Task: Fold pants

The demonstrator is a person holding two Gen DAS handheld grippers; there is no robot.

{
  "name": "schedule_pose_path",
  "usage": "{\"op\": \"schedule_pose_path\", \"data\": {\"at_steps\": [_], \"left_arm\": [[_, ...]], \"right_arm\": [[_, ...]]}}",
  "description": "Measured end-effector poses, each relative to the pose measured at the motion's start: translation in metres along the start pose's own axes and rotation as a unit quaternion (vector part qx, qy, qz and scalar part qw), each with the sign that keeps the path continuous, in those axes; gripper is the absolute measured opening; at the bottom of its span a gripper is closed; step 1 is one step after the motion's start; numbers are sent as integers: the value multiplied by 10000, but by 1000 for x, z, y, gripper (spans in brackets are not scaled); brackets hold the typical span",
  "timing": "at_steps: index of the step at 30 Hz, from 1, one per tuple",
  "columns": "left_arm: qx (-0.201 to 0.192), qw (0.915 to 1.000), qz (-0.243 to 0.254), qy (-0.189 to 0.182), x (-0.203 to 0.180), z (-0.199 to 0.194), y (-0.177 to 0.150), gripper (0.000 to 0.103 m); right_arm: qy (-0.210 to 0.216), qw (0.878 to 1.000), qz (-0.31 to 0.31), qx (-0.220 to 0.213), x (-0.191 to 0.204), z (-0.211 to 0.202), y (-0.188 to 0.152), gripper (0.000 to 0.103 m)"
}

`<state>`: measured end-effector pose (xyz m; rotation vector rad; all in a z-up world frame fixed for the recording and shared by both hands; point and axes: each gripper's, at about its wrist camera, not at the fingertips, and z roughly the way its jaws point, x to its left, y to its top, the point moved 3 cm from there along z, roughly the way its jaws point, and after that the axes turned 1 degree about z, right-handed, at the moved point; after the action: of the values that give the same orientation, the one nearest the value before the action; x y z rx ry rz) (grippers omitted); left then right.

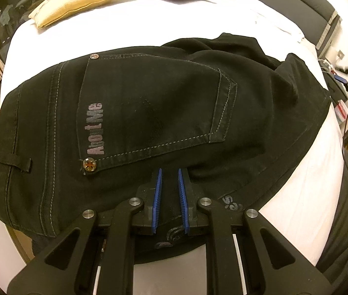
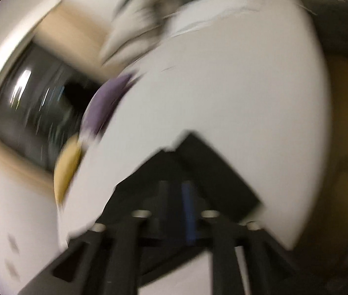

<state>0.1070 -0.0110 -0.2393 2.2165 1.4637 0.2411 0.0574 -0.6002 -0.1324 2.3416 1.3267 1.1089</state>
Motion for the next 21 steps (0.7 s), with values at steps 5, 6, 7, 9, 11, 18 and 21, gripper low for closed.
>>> {"op": "schedule_pose_path", "data": {"at_steps": [5, 6, 7, 9, 11, 18, 21], "left_arm": [[-57, 9999, -107, -8, 5, -2, -4, 13], [-56, 9999, -108, -17, 7, -3, -4, 13], [-47, 9999, -104, -34, 8, -3, -5, 13], [-29, 9999, -79, -59, 7, -4, -4, 13], [-13, 9999, -64, -80, 8, -4, -3, 13], [-30, 9999, -60, -80, 9, -3, 0, 13], [-43, 9999, -75, -70, 8, -3, -1, 13]], "right_arm": [[-53, 9939, -727, 824, 15, 53, 22, 63], [-177, 9926, -743, 947, 11, 64, 22, 63], [-273, 9917, -727, 1023, 7, 71, 22, 63], [-346, 9908, -587, 1167, -6, 84, 20, 63], [-435, 9893, -481, 1310, -18, 94, 16, 63], [-347, 9799, -612, 1868, -24, 102, -6, 54], [-307, 9766, -643, 2028, -21, 100, -8, 25]]}}
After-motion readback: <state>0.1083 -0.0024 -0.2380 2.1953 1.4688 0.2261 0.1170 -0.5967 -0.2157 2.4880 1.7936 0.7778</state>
